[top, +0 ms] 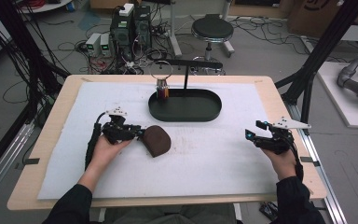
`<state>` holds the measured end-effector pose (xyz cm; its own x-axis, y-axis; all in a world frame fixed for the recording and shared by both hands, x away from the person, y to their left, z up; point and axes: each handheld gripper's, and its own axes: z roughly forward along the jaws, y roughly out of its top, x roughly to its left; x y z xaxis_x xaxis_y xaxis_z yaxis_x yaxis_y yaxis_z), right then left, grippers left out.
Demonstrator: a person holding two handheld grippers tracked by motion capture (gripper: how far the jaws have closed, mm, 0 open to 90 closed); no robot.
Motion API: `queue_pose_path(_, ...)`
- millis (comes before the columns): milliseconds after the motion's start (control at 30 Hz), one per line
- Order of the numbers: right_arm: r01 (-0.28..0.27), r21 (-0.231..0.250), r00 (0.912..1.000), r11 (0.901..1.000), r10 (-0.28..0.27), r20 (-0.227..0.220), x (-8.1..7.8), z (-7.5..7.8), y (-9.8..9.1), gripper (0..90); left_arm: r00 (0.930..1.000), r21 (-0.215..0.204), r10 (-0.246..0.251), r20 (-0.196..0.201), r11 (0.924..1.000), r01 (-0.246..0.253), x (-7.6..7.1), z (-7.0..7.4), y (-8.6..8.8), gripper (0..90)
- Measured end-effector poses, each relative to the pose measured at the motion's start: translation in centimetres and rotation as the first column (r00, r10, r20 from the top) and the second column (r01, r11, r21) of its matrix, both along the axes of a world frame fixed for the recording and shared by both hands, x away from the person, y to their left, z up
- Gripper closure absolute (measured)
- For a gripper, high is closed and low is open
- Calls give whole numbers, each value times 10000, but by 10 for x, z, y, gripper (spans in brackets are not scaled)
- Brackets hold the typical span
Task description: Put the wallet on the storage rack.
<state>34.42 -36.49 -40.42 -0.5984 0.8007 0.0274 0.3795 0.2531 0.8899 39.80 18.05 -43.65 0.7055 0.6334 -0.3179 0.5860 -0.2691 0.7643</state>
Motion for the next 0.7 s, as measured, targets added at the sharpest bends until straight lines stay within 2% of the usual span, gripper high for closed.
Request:
queue_pose_path(67,-9,27,10000,10000,9,-6,0,0,0,337,9994,-36,-282,-198,9996,282,-1,-1,-3,679)
queue_pose_path(100,-15,30,10000,10000,15,6,0,0,1,338,9995,37,-297,-123,9996,297,-2,-1,-4,719)
queue_pose_path(167,-14,27,10000,10000,14,30,0,1,1,338,9993,187,-363,-45,9992,364,-3,1,-6,731)
queue_pose_path(233,-29,22,10000,10000,29,36,0,1,1,338,9990,57,-410,-181,9991,411,-4,0,-5,746)
queue_pose_path(500,-28,52,10000,10000,28,52,0,1,2,339,9995,-418,-220,-216,9989,211,-7,-3,-2,813)
queue_pose_path(567,-33,60,10000,10000,33,55,1,1,2,339,9990,-587,-152,-421,9982,127,-6,-3,-1,811)
queue_pose_path(633,-33,57,10000,10000,32,46,1,1,2,339,9992,-531,-64,-405,9986,42,-6,-3,-1,785)
queue_pose_path(700,-46,47,10000,10000,45,43,1,1,2,339,9986,-396,237,-473,9989,-256,-4,-4,-1,666)
